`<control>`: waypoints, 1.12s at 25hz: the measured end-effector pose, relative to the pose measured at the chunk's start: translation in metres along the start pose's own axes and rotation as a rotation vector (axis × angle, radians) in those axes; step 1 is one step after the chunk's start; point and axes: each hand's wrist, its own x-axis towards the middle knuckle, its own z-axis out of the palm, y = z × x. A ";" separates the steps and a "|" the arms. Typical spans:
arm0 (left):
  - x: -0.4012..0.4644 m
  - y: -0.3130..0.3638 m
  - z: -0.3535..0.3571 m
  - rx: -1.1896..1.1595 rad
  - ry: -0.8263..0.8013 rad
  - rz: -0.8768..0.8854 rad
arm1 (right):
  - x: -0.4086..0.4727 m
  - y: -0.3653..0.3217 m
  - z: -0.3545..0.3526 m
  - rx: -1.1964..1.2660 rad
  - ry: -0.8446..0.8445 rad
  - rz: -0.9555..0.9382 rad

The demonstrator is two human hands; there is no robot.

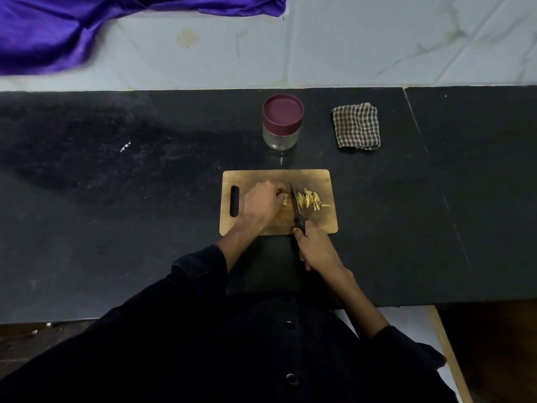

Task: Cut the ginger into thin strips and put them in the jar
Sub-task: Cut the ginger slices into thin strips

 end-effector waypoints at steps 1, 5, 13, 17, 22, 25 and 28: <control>-0.001 -0.001 -0.002 -0.034 0.026 0.002 | 0.000 0.000 0.000 0.000 0.000 0.000; -0.010 -0.015 -0.011 -0.175 0.135 -0.020 | -0.002 0.000 -0.001 0.031 -0.003 0.003; -0.036 -0.030 -0.002 -0.099 0.062 -0.047 | -0.003 -0.001 0.000 0.023 -0.008 0.000; -0.035 -0.029 0.003 -0.002 0.046 -0.047 | -0.003 0.000 0.000 0.021 -0.002 -0.004; -0.034 -0.032 0.002 0.027 0.028 -0.017 | -0.003 -0.001 0.001 0.029 -0.002 0.002; -0.032 -0.029 0.002 -0.011 0.047 0.018 | -0.002 -0.001 0.001 0.031 0.006 -0.001; -0.025 -0.018 -0.002 -0.015 0.038 0.038 | -0.001 -0.001 0.001 0.025 0.000 0.001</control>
